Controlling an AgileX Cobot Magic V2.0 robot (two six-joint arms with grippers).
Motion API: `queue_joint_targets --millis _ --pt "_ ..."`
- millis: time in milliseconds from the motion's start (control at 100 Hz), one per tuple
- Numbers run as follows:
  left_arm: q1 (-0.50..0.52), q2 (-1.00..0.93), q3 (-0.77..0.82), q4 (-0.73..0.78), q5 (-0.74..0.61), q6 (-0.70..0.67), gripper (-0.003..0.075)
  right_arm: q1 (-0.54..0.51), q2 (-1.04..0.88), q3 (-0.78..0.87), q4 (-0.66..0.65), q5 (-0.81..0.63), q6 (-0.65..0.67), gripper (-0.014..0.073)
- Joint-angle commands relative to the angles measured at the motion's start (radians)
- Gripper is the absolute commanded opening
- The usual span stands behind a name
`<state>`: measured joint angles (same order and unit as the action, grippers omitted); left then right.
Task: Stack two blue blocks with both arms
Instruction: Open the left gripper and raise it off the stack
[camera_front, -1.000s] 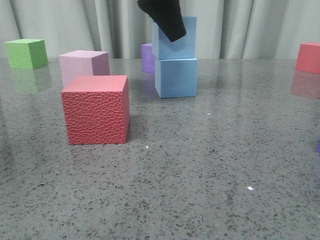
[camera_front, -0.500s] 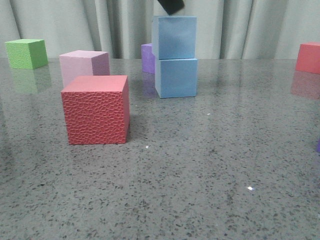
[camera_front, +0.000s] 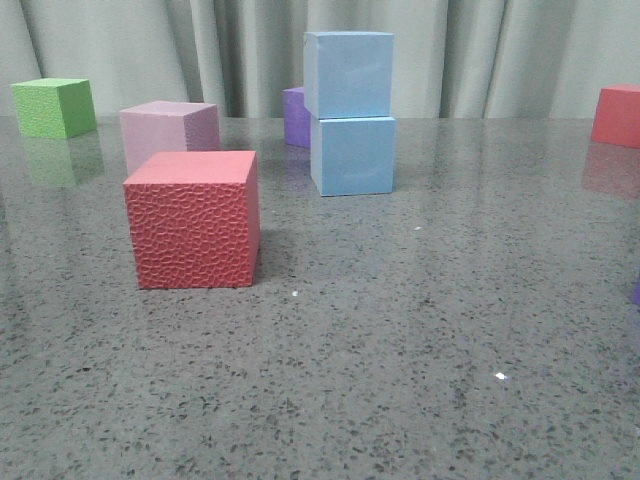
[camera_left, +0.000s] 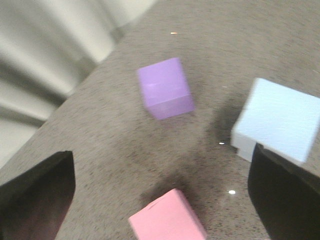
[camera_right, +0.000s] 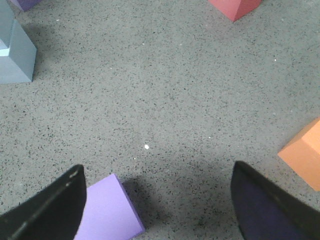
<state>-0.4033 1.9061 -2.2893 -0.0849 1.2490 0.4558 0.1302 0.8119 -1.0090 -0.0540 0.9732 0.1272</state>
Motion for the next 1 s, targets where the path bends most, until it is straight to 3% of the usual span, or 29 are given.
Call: queue_joint_targets --millis 0,220,620,770,990 --pt "0.036 -0.079 -0.03 -0.011 -0.059 -0.076 0.0671 0.0 -0.005 -0.023 -0.002 -0.067 -0.009 0.0592" --pt "0.132 -0.114 -0.028 -0.005 -0.026 -0.165 0.0671 0.0 -0.005 -0.023 -0.003 -0.067 -0.009 0.0592" --pt "0.228 -0.202 0.001 -0.002 0.003 -0.204 0.0671 0.0 -0.005 -0.023 -0.003 -0.056 -0.009 0.0592" --pt "0.23 -0.265 0.112 0.011 -0.015 -0.217 0.0671 0.0 -0.005 -0.023 -0.003 -0.056 -0.009 0.0592" --pt "0.23 -0.428 0.384 0.011 -0.161 -0.223 0.0671 0.0 -0.005 -0.023 -0.003 -0.053 -0.009 0.0592"
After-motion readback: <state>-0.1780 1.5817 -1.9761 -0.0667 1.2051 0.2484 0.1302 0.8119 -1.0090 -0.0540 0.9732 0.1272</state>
